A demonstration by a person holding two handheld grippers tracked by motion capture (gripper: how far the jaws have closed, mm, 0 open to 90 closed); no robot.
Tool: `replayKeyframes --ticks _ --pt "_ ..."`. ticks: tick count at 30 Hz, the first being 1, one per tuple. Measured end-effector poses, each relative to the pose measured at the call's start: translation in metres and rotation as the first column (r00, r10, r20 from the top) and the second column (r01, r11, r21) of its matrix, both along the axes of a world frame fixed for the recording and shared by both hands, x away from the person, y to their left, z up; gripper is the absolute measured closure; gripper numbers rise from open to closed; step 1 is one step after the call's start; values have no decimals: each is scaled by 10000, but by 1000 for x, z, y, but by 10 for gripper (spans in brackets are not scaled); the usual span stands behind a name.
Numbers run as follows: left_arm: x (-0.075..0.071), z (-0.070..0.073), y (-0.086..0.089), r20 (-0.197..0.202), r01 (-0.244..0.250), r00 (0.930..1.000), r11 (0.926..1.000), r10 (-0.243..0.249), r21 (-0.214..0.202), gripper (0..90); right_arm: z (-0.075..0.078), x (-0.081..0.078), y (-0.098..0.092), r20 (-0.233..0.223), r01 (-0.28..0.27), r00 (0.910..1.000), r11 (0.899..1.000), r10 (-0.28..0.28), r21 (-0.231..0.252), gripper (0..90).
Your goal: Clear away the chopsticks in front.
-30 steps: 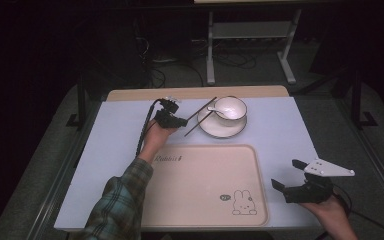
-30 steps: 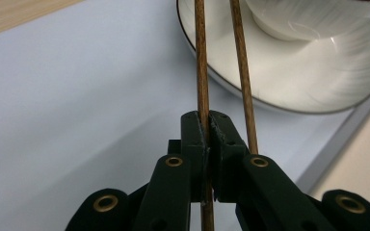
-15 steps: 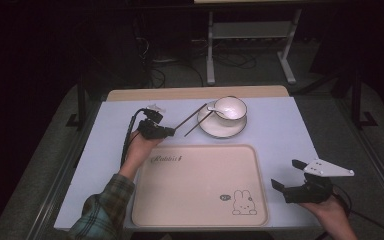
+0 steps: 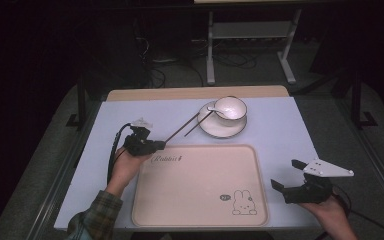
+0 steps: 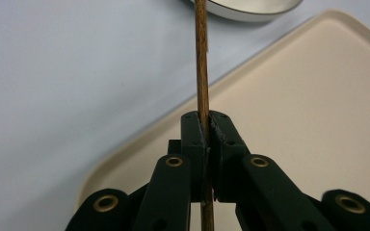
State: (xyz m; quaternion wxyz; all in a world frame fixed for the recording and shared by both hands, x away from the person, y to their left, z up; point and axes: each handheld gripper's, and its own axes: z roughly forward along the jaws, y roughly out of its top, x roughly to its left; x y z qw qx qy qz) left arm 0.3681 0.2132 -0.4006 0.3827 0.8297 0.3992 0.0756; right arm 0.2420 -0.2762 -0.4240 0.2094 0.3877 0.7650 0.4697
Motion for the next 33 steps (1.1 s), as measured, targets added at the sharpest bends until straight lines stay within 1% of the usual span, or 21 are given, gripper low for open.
replayKeyframes --ticks 5,6,7,8,9,11,12,13,14,15,19,20,22,23,24,25,26,28,29,30,33 --pt "-23 1 4 -12 259 9997 9996 -259 59 852 0 0 0 -8 5 10000 10000 -5 -26 0" --pt "-32 0 5 18 312 9995 9995 -312 12 852 0 0 0 -10 2 10000 10000 -2 -36 0" --pt "-32 0 5 18 312 9995 9995 -312 12 852 0 0 0 -14 1 10000 10000 -1 -41 0" --pt "-37 0 6 9 373 9993 9993 -373 17 852 0 0 0 -14 1 10000 10000 -1 -41 0" --pt "-42 -1 6 -41 424 9991 9991 -424 -38 852 0 0 0 -11 8 10000 10000 -8 -43 0" --pt "-51 -3 6 -91 549 9984 9985 -549 15 852 0 0 1 -21 -1 10000 10000 1 -48 0" --pt "-59 -6 6 -157 682 9976 9976 -681 65 852 0 1 1 -29 0 10000 10000 0 -59 0" --pt "-59 -6 6 -157 682 9976 9976 -681 65 852 0 1 1 -27 2 10000 10000 -2 -62 0" --pt "-65 -9 5 -406 837 9957 9965 -834 67 852 0 1 1 -26 5 10000 10000 -6 -68 0" --pt "-65 -9 5 -406 837 9957 9965 -834 67 851 0 1 1 -26 5 10000 10000 -6 -68 0" --pt "-74 -15 6 -658 894 9940 9956 -876 264 852 -1 1 1 -40 3 10000 10000 -3 -90 0" --pt "-76 -17 7 -686 854 9941 9961 -836 237 851 -1 1 1 -40 4 10000 10000 -4 -89 0" --pt "-78 -20 7 -812 878 9931 9957 -850 311 851 -1 1 1 -53 3 10000 10000 -3 -99 0" --pt "-79 -23 6 -950 867 9921 9951 -819 473 851 -1 1 1 -61 2 10000 9999 -3 -111 0" --pt "-78 -24 5 -988 881 9917 9945 -822 569 851 -1 1 1 -57 0 10000 9999 -1 -111 0" --pt "-78 -24 5 -988 881 9917 9945 -822 569 851 -1 1 1 -57 0 10000 9999 -1 -111 0" --pt "-78 -26 4 -1030 910 9912 9933 -834 716 851 -1 1 2 -62 2 10000 9999 -2 -128 0" --pt "-78 -27 3 -1002 894 9916 9930 -814 774 850 -1 1 2 -61 -2 10000 9999 1 -135 0" --pt "-78 -28 3 -1008 887 9918 9916 -792 943 849 -1 1 2 -75 0 10000 9999 -1 -151 0" --pt "-77 -29 3 -1010 903 9917 9909 -802 1000 849 -1 1 2 -75 -1 10000 9999 -1 -148 0" --pt "-77 -32 2 -1070 929 9909 9900 -816 1058 847 -1 1 2 -79 6 10000 9999 -7 -135 0"
